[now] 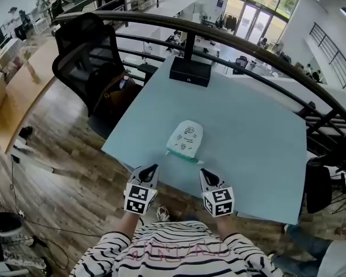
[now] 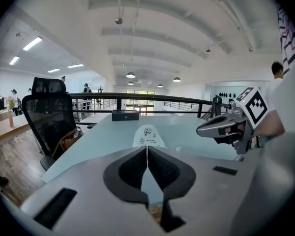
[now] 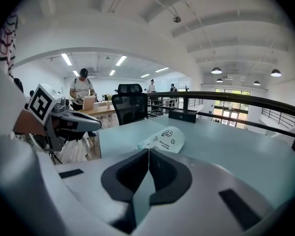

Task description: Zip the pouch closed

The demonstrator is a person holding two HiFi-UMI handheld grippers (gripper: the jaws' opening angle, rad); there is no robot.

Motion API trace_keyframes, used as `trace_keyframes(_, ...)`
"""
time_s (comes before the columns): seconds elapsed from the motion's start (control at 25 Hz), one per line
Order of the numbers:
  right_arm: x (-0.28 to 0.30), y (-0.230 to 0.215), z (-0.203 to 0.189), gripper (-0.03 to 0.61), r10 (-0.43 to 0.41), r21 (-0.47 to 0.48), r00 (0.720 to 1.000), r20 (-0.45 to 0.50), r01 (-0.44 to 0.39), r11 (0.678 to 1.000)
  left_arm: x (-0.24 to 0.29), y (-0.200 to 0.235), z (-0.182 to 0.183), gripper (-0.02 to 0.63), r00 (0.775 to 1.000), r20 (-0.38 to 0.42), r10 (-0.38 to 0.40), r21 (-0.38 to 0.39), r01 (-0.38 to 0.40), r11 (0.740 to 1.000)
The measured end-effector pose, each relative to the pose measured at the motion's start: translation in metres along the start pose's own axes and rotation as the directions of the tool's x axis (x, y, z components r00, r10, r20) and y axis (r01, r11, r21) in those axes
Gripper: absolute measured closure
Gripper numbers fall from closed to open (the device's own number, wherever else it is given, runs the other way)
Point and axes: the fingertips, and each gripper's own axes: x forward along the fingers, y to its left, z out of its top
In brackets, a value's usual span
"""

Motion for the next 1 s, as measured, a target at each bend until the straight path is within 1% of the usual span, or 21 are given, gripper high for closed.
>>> trace_keyframes(0.28,-0.022,0.003,-0.001,0.549,0.056,-0.006,0.998,0.013,-0.056,0.998,-0.016,-0.029,0.007,0.587,0.999,0.032,0.016,-0.026,-0.015,1.0)
trace_keyframes(0.64,-0.061,0.001,-0.01,0.549,0.105,-0.005,0.994,0.036,-0.105,0.994,-0.039,-0.068,0.005,0.587,0.997,0.04,0.06,-0.02,-0.059,0.998)
trace_keyframes(1.0,-0.1,-0.004,-0.017,0.551,0.138,0.011,0.986,0.092,-0.14,0.99,-0.055,-0.108,0.004,0.588,0.994,0.055,0.098,-0.017,-0.097,0.995)
